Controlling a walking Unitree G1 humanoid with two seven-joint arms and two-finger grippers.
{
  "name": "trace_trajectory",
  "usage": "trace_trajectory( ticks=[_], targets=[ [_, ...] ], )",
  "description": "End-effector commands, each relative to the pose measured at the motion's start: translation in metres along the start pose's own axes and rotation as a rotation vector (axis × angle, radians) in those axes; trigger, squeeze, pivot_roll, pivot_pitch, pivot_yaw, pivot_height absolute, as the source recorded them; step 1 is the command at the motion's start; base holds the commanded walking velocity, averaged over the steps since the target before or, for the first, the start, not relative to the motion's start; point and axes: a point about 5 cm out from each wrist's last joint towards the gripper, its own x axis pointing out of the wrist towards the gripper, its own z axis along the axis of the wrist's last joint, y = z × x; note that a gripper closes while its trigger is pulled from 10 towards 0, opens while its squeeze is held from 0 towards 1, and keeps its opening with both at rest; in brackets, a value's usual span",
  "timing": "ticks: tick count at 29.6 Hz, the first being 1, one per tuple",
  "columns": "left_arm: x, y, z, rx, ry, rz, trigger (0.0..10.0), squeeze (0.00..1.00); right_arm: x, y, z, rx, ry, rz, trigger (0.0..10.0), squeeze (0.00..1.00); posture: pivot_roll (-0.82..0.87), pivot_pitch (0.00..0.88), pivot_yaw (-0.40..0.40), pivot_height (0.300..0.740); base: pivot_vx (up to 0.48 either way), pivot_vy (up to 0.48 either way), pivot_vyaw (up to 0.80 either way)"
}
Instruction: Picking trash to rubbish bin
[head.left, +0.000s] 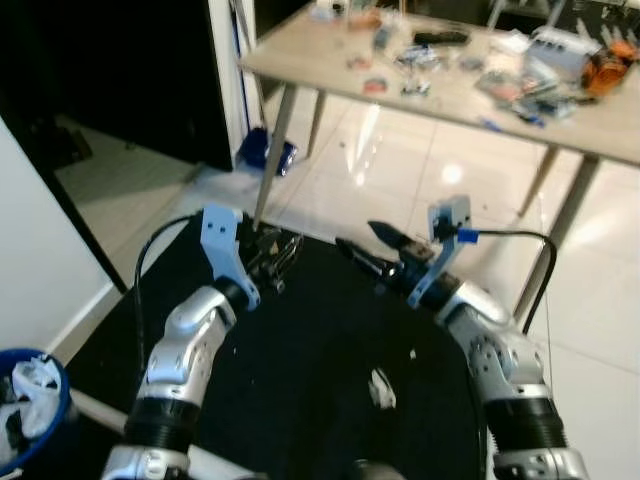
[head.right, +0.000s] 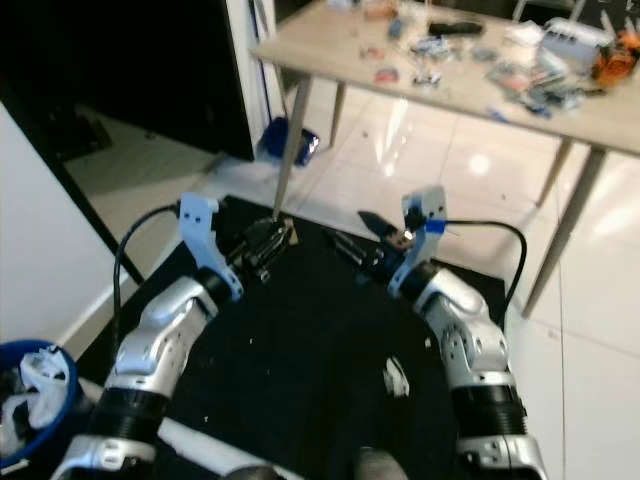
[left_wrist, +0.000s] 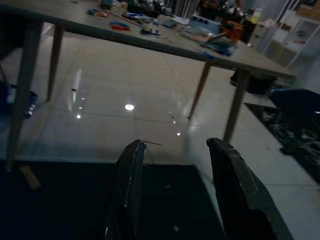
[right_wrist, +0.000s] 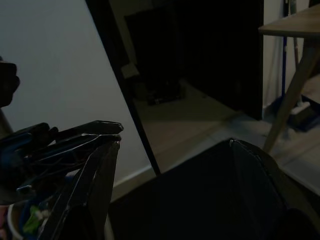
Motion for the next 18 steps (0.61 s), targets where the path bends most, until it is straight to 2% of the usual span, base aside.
trace_trajectory(
  ticks=[1, 4, 14, 18],
  targets=[
    [0.0005, -0.0012, -0.0030, -0.001, 0.011, -0.010, 10.0, 0.00, -0.0021, -0.0021, 0.0009, -0.010, -0.002, -0.010, 10.0, 0.00, -0.09, 0.000, 0.021, 0.740, 0.480, 0.000, 0.00],
    [0.0002, -0.0011, -0.0037, -0.002, 0.012, -0.011, 10.0, 0.00, -0.0021, -0.0016, -0.0005, -0.015, 0.016, -0.007, 10.0, 0.00, -0.09, 0.000, 0.023, 0.740, 0.480, 0.000, -0.21],
    [0.0007, -0.0003, -0.0052, -0.001, 0.014, -0.015, 10.0, 0.00, -0.0009, -0.0015, -0.0013, -0.006, 0.018, -0.010, 10.0, 0.00, -0.09, 0.000, 0.023, 0.740, 0.480, 0.000, -0.79],
    [0.0007, 0.0000, -0.0057, 0.004, 0.013, -0.018, 10.0, 0.00, -0.0016, -0.0020, -0.0019, -0.009, 0.016, -0.011, 10.0, 0.00, -0.10, 0.000, 0.025, 0.740, 0.480, 0.000, 0.00]
  ],
)
